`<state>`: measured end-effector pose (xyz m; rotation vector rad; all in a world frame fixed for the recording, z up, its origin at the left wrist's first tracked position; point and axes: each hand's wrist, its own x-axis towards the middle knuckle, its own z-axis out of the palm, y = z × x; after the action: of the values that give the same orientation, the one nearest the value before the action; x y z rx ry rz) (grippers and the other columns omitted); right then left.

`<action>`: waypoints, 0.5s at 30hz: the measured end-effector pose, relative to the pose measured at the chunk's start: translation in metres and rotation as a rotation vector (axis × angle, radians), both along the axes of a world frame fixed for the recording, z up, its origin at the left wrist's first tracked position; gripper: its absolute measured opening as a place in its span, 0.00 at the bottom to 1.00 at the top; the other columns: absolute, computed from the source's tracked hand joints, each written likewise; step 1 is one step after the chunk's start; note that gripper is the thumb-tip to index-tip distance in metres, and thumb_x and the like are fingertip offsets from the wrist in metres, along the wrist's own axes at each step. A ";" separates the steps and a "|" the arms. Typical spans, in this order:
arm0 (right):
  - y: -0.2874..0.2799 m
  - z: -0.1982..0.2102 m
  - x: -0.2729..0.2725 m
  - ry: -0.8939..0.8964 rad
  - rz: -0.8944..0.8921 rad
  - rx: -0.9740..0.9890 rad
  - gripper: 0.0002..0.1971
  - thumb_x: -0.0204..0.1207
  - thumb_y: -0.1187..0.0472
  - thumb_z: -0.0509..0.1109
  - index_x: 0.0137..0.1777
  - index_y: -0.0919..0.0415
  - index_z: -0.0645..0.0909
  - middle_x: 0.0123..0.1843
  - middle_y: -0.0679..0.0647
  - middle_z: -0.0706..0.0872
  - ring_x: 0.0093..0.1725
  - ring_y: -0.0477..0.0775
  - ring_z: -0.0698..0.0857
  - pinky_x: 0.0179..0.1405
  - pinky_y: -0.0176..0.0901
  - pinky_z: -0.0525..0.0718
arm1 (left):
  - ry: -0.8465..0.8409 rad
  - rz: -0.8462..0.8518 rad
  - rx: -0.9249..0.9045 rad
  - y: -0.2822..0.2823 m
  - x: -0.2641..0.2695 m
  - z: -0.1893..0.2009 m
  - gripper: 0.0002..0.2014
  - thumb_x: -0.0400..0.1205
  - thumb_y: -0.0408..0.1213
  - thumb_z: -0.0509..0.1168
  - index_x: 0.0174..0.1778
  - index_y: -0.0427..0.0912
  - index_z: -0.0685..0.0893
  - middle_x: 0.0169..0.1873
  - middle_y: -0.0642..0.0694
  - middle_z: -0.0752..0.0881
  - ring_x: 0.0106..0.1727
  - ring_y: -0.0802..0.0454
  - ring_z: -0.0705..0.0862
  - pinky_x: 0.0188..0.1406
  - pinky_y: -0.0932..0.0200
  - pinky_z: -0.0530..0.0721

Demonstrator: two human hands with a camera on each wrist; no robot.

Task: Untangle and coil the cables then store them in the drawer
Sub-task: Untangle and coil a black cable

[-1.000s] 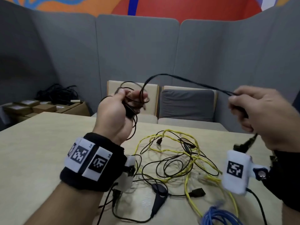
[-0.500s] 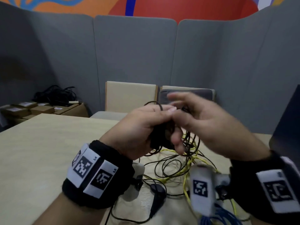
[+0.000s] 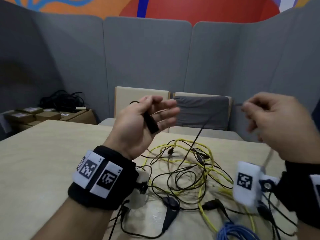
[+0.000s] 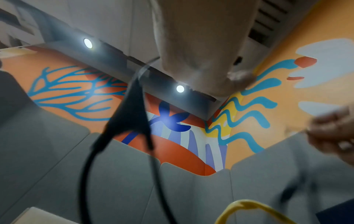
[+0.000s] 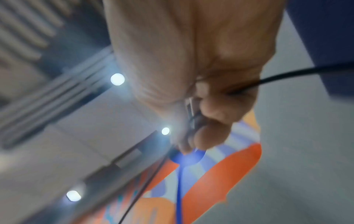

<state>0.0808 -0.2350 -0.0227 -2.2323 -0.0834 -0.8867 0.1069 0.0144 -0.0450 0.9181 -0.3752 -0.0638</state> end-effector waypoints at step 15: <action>0.094 -0.038 0.002 0.301 1.064 0.273 0.16 0.84 0.55 0.61 0.53 0.69 0.82 0.45 0.61 0.84 0.46 0.55 0.88 0.55 0.53 0.84 | -0.147 -0.949 -0.077 0.011 -0.037 0.022 0.17 0.87 0.45 0.51 0.41 0.35 0.71 0.20 0.43 0.66 0.11 0.57 0.57 0.09 0.69 0.56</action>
<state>0.0826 -0.1406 -0.0610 -1.6637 -0.8545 0.0258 0.0694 0.0254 -0.0231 0.6027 -0.9195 -0.8470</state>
